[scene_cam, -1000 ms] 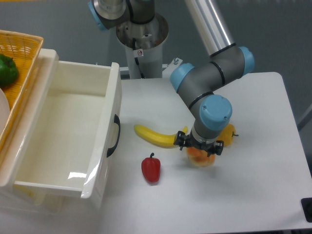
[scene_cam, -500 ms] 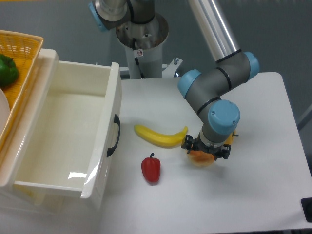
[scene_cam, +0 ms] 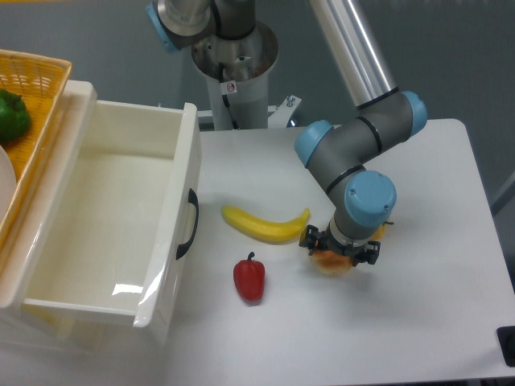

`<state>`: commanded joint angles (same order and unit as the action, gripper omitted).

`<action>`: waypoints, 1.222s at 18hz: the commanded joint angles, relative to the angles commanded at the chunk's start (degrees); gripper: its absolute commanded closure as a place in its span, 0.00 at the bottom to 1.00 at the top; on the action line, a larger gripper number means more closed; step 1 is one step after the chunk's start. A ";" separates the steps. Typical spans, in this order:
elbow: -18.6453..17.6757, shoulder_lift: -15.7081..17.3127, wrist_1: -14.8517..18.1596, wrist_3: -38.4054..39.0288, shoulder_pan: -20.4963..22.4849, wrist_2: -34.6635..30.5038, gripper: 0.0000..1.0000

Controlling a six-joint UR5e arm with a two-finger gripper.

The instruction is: Pick up the round bread

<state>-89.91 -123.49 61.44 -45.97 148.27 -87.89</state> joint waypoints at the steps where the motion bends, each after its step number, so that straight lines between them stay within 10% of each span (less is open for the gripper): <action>1: 0.00 0.00 0.00 0.00 0.00 0.00 0.00; 6: 0.26 -0.35 0.00 0.00 0.00 0.00 0.10; 13: 0.70 -0.35 0.26 0.00 0.00 0.00 0.80; 22: 2.20 1.14 0.44 -0.18 0.09 0.26 0.97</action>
<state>-87.71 -122.35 61.88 -46.14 148.36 -87.63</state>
